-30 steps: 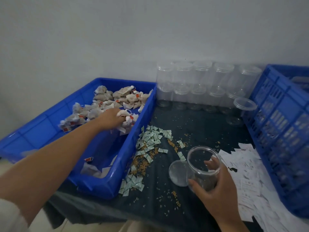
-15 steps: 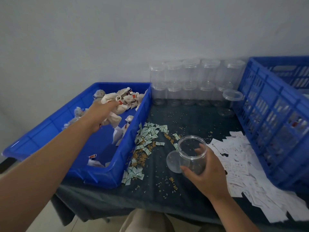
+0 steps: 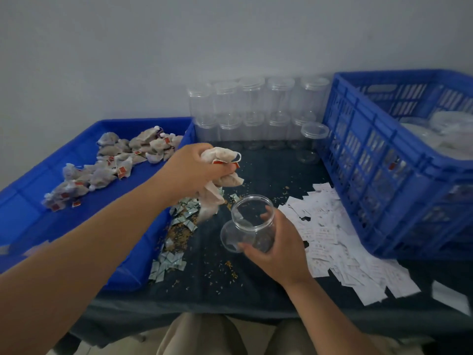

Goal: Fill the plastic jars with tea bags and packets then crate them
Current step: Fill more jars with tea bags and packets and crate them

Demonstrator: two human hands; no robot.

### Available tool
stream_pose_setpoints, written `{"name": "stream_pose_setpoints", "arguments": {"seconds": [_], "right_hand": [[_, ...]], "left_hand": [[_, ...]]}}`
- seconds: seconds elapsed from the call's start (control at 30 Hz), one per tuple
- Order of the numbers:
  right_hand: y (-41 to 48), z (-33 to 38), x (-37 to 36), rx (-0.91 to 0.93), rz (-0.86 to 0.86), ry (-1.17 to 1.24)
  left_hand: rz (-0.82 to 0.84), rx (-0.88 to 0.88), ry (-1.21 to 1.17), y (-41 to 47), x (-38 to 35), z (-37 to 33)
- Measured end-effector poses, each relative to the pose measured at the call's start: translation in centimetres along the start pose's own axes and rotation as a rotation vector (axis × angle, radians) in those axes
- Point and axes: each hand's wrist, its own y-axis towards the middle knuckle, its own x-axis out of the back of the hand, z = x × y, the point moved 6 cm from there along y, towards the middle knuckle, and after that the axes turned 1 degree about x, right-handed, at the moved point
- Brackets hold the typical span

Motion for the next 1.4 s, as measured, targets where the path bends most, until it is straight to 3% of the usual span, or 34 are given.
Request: {"name": "stream_pose_setpoints", "arguments": {"seconds": [0.2, 0.43, 0.8, 0.9, 1.1, 1.4], "right_hand": [[-0.1, -0.1, 0.3, 0.012, -0.030, 0.002], [-0.1, -0.3, 0.4, -0.009, -0.023, -0.004], [-0.1, 0.4, 0.5, -0.027, -0.011, -0.010], [0.0, 0.6, 0.6, -0.031, -0.004, -0.020], [0.1, 0.3, 0.7, -0.053, 0.018, 0.014], [-0.1, 0.1, 0.7, -0.093, 0.013, 0.001]], "left_hand": [[0.026, -0.005, -0.098, -0.1, -3.0, -1.7], [-0.102, -0.067, -0.227, 0.4, -0.8, -5.3], [-0.055, -0.145, -0.455, 0.8, 0.8, -8.4], [0.014, -0.135, -0.414, 0.8, -0.6, -8.2], [0.200, -0.012, -0.030, 0.3, -4.3, -4.8], [0.199, -0.016, 0.173, 0.0, -4.6, -2.8]]}}
